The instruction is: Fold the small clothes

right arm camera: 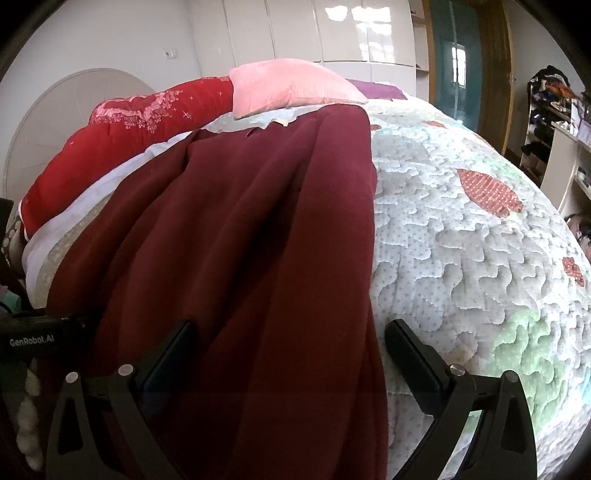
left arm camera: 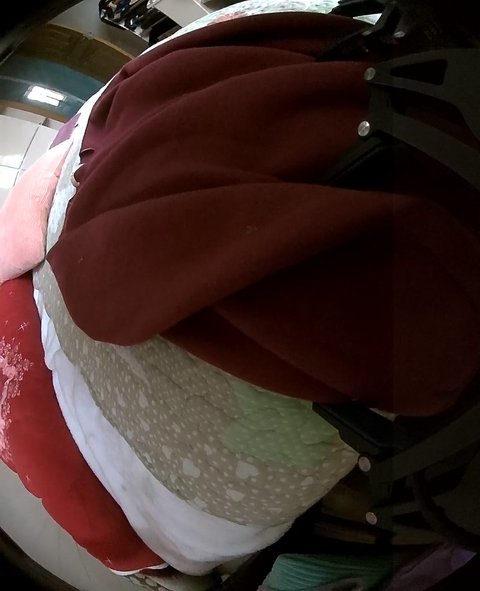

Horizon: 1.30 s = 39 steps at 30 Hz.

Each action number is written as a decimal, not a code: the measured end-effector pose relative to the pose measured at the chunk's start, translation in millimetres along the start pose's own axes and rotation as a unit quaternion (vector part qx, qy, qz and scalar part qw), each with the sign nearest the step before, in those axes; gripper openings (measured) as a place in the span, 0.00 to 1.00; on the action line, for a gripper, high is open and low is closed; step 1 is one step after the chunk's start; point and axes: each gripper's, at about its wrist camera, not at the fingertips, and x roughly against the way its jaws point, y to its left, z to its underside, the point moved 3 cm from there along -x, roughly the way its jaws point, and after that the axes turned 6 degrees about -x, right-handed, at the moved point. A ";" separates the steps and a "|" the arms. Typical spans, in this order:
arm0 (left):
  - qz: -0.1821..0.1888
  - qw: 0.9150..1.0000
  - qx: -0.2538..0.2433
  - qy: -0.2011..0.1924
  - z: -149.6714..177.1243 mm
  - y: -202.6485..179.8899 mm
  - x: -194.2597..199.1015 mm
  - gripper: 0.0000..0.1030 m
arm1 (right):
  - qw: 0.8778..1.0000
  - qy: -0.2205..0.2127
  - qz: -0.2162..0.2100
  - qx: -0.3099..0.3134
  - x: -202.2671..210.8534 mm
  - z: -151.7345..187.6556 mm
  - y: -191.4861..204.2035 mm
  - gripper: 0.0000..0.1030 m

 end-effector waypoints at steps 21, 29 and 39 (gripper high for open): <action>0.000 1.000 0.011 -0.010 6.1 0.3 0.5 1.00 | 0.996 0.022 -0.057 -0.059 50.9 -14.8 -66.6 0.75; 0.004 1.000 0.010 -0.012 9.3 1.8 2.5 1.00 | 0.996 0.058 -0.064 -0.035 38.4 4.9 -46.8 0.28; 0.007 1.000 0.012 -0.014 9.1 0.9 3.3 1.00 | 0.995 0.014 0.038 -0.094 62.6 -33.5 -109.0 0.00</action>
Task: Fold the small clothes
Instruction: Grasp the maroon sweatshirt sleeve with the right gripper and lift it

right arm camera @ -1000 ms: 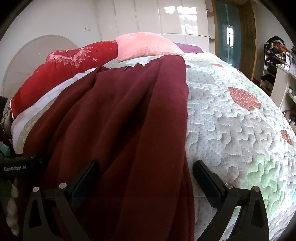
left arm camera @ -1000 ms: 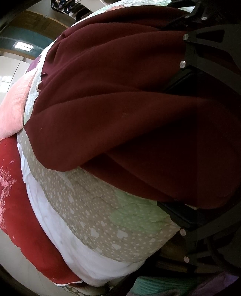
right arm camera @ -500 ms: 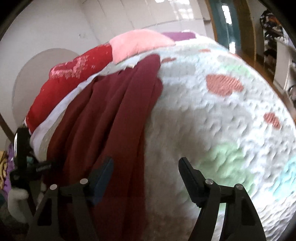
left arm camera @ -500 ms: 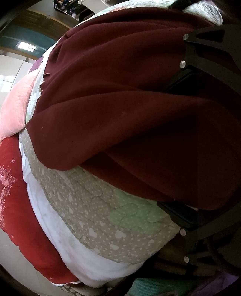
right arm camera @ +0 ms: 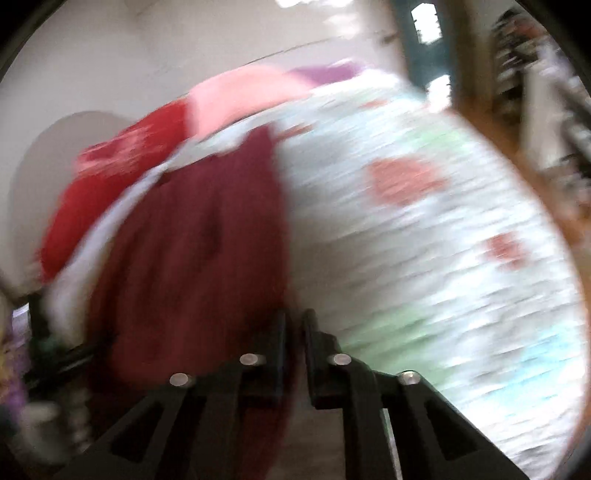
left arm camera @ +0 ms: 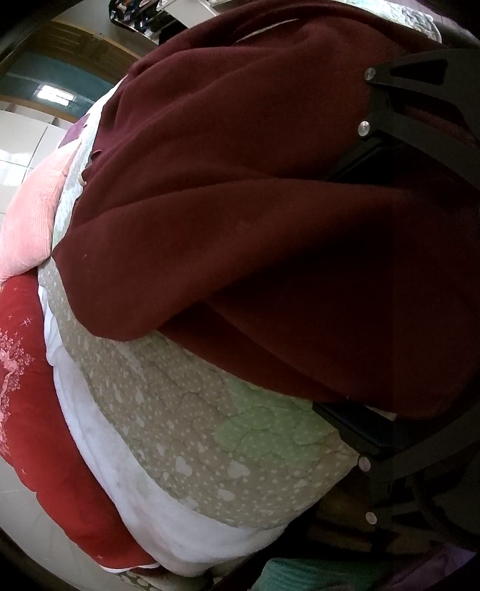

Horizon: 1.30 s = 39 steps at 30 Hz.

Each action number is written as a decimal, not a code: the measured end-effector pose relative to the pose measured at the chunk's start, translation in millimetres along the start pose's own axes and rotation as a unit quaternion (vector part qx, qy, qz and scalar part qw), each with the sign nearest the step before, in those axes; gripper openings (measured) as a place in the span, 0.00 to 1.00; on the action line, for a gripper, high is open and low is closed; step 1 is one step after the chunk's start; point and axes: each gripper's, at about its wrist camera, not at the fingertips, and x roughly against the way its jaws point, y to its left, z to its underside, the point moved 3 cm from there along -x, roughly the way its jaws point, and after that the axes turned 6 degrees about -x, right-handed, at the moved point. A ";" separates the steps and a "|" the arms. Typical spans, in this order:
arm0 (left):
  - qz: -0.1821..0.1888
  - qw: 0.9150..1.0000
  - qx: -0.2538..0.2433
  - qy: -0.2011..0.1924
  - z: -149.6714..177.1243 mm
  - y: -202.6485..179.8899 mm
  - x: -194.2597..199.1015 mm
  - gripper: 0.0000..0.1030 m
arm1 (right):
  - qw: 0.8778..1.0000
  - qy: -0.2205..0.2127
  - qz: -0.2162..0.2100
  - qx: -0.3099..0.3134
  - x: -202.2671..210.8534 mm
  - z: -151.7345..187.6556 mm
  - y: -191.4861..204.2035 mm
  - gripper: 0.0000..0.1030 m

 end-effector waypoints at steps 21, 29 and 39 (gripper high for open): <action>0.003 1.000 0.000 -0.004 0.3 0.4 -0.4 1.00 | 0.996 0.028 -0.079 0.028 6.6 14.0 35.1 0.10; 0.004 1.000 -0.001 -0.009 2.7 -0.9 0.3 1.00 | 0.964 -0.091 0.243 0.056 29.5 -89.7 -59.5 0.45; 0.005 1.000 -0.004 -0.018 5.1 -1.2 0.9 1.00 | 0.987 -0.067 0.147 0.015 16.4 -72.2 -59.1 0.64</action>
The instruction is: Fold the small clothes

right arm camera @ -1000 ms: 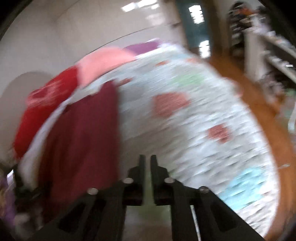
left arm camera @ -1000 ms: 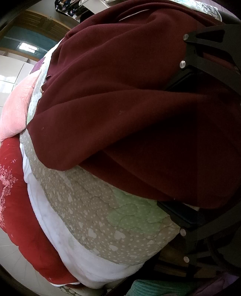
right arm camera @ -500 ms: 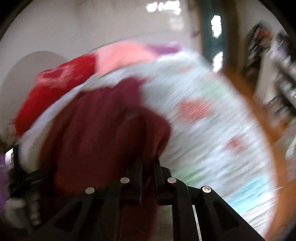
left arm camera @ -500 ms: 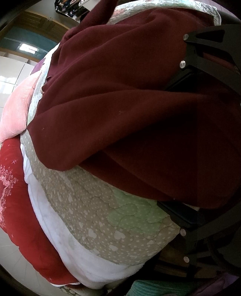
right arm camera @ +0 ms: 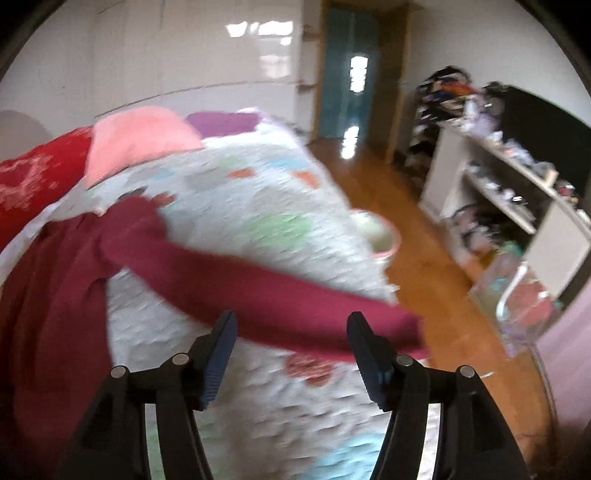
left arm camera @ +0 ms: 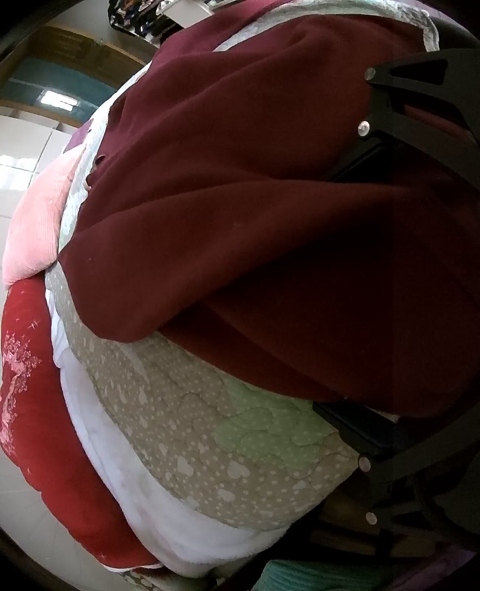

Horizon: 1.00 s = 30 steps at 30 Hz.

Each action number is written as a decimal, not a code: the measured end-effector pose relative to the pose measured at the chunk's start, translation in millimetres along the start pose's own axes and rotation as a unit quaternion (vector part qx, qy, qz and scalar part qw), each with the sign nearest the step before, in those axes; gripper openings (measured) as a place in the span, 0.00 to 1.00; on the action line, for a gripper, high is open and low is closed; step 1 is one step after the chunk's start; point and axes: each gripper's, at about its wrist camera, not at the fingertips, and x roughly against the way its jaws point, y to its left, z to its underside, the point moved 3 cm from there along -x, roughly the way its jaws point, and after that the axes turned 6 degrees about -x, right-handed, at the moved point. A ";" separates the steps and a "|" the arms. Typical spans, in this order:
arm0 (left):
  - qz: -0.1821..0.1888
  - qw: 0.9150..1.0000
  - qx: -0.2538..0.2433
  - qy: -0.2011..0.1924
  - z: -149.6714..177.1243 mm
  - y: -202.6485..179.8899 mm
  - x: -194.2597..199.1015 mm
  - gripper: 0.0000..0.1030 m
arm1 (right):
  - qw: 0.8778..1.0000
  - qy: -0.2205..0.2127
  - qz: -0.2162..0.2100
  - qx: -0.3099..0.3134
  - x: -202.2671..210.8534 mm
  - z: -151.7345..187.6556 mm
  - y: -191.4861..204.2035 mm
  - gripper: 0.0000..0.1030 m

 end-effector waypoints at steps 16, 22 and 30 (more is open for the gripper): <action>0.002 1.000 -0.004 0.004 -0.2 0.9 0.1 1.00 | 0.958 0.147 -0.195 -0.151 -130.2 -17.1 66.8 0.41; -0.006 1.000 -0.002 0.007 -3.0 -0.1 -2.6 1.00 | 0.955 0.136 -0.249 -0.087 -80.7 22.0 62.2 0.40; -0.014 1.000 0.002 0.014 -6.6 -1.2 -4.6 1.00 | 0.962 0.091 -0.235 -0.106 -69.6 -19.5 24.8 0.50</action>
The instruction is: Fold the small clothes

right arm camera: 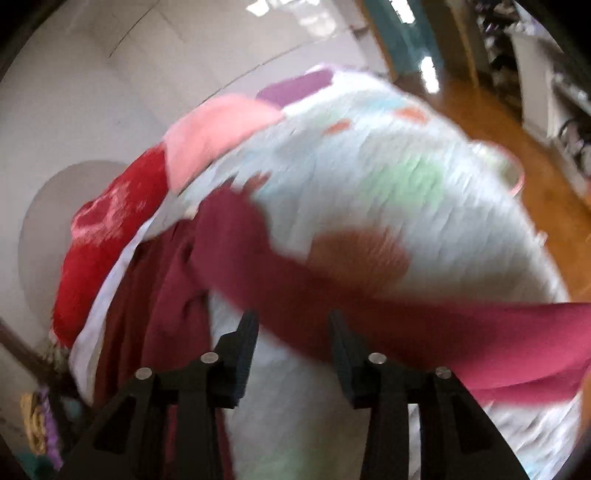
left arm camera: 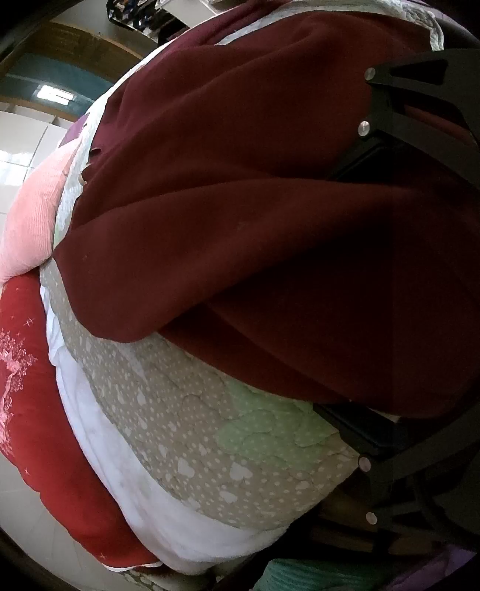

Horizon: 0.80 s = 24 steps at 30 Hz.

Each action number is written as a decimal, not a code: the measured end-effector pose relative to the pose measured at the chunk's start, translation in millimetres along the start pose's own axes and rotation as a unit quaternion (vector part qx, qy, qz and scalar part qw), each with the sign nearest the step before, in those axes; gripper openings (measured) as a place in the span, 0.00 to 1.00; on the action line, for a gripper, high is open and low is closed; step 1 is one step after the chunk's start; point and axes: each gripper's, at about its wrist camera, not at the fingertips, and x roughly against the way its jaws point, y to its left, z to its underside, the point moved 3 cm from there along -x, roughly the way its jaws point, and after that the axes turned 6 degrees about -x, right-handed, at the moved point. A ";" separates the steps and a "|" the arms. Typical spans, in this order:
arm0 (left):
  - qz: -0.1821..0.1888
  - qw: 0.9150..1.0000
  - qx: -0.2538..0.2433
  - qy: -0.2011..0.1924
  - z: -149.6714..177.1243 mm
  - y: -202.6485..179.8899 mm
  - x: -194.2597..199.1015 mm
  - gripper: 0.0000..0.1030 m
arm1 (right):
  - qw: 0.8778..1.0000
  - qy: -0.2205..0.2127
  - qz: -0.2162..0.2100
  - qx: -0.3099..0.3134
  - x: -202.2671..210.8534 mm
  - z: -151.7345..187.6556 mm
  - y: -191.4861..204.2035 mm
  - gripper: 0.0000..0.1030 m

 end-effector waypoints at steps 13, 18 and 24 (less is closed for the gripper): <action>0.003 1.000 0.000 0.005 1.4 1.8 0.5 1.00 | 0.988 0.074 0.051 0.128 -59.5 -5.0 16.6 0.06; 0.002 1.000 0.001 0.007 0.4 1.4 0.9 1.00 | 0.978 -0.021 0.159 0.129 -46.0 -60.9 7.5 0.06; 0.015 1.000 -0.005 0.021 -1.9 3.1 2.6 1.00 | 0.957 -0.019 0.260 0.129 -79.0 -91.5 3.1 0.26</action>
